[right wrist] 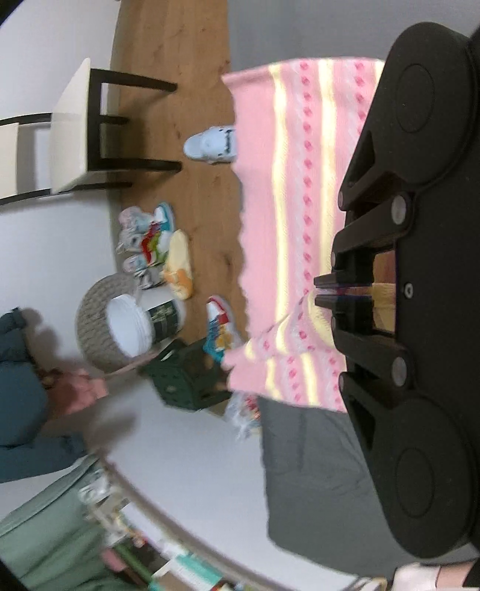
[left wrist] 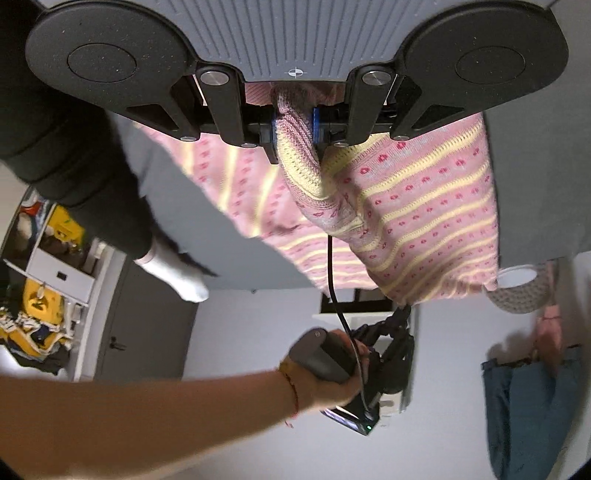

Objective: Fold clothes

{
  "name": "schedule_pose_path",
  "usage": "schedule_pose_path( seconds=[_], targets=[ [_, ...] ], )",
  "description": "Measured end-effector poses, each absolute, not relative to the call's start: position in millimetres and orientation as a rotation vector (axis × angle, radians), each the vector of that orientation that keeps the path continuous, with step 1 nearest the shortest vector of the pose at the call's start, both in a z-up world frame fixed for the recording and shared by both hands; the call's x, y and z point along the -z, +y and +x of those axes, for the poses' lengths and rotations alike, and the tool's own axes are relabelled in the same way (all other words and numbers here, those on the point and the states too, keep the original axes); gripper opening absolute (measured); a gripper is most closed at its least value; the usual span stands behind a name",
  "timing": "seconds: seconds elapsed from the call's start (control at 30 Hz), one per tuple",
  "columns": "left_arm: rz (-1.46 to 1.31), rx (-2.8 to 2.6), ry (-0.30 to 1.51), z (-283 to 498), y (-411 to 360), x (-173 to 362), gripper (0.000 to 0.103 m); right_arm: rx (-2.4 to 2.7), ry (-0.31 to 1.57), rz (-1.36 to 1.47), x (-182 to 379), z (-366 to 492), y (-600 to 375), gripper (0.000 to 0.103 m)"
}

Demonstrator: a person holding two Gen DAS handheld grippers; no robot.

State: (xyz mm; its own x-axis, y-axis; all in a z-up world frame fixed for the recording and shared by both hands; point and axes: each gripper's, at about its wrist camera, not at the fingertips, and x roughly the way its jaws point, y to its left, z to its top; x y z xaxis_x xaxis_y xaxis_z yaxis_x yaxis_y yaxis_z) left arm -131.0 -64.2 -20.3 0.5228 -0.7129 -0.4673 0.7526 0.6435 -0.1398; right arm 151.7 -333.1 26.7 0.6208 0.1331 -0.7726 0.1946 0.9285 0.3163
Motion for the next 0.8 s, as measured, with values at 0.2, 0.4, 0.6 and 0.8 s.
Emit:
schedule_pose_path(
  seconds=[0.2, 0.4, 0.6, 0.8],
  targets=[
    [0.121, 0.962, 0.489, -144, -109, 7, 0.016, 0.05, 0.711, 0.44, -34, 106, -399, 0.004],
    [0.18, 1.006, 0.601, -156, -142, 38, 0.016, 0.116, 0.852, 0.457, 32, 82, -439, 0.005],
    [0.192, 0.988, 0.638, -159, -139, 52, 0.016, 0.101, 0.788, 0.537, 46, 103, -454, 0.017],
    [0.164, 0.977, 0.652, -157, -139, 55, 0.016, 0.086, 0.893, 0.512, 61, 146, -448, 0.022]
  ],
)
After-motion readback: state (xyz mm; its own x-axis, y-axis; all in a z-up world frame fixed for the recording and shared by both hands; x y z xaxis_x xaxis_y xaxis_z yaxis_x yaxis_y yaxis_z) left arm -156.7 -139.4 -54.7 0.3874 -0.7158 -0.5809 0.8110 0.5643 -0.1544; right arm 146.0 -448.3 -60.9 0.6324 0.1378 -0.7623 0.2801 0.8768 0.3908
